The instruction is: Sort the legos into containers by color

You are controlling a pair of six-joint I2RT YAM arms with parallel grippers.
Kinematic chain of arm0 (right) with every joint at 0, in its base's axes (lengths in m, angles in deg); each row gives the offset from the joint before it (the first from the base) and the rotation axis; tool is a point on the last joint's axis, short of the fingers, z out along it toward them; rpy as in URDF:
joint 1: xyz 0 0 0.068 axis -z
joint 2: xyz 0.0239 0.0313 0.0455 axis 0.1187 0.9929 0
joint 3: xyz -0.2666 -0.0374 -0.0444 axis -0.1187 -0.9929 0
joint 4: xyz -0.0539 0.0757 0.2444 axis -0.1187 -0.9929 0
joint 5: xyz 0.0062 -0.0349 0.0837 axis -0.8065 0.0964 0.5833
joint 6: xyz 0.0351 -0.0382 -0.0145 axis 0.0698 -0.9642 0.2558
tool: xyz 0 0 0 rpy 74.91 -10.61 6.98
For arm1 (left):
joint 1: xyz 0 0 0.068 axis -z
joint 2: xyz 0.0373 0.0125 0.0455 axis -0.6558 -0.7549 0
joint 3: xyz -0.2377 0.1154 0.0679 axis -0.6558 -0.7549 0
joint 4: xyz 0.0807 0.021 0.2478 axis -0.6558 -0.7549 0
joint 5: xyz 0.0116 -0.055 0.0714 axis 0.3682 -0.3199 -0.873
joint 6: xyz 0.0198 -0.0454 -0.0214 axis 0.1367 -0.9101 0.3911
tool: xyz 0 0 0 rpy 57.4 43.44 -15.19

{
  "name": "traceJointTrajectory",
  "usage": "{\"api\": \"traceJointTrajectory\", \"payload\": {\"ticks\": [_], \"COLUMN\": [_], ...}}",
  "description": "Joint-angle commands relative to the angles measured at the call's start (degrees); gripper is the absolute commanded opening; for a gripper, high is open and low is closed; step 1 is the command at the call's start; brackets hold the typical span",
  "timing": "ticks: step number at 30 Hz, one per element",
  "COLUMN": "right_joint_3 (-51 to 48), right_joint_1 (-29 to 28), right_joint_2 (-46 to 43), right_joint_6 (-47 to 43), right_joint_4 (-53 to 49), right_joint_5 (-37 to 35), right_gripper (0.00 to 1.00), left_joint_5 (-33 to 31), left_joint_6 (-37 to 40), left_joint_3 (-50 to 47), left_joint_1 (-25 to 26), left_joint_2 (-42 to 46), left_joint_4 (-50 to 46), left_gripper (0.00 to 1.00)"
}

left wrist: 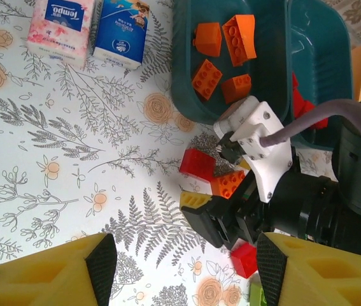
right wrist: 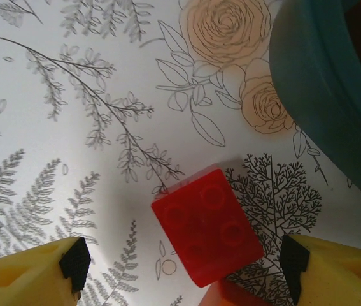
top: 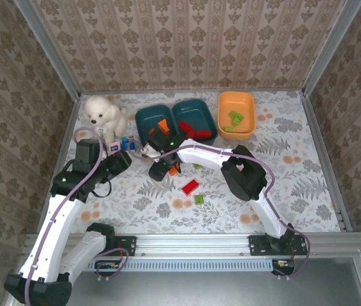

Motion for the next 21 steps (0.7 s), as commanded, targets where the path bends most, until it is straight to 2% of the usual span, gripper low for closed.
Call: {"api": "traceJointTrajectory", "payload": {"ticks": [1,13,21], "right_joint_3": [2.9,6.2,3.3], "right_joint_1": [-0.4,-0.5,-1.0], "right_joint_2": [2.3,6.6,4.7], "right_joint_6": [-1.4,-1.7,0.3], "right_joint_4": [-2.7,-2.2,-2.5], "right_joint_5": [-2.3,-3.4,-1.8], "right_gripper": [0.82,0.79,0.50], "left_joint_5": [1.1,1.3,1.2], "left_joint_6": [0.9,0.8,0.5], "left_joint_3": [-0.4,-0.2,-0.5], "left_joint_1": [-0.6,-0.7,-0.7], "left_joint_2": [1.2,1.7,1.8], "left_joint_4": [-2.4,-3.0,-2.5], "left_gripper": [0.63,0.62,0.61]}}
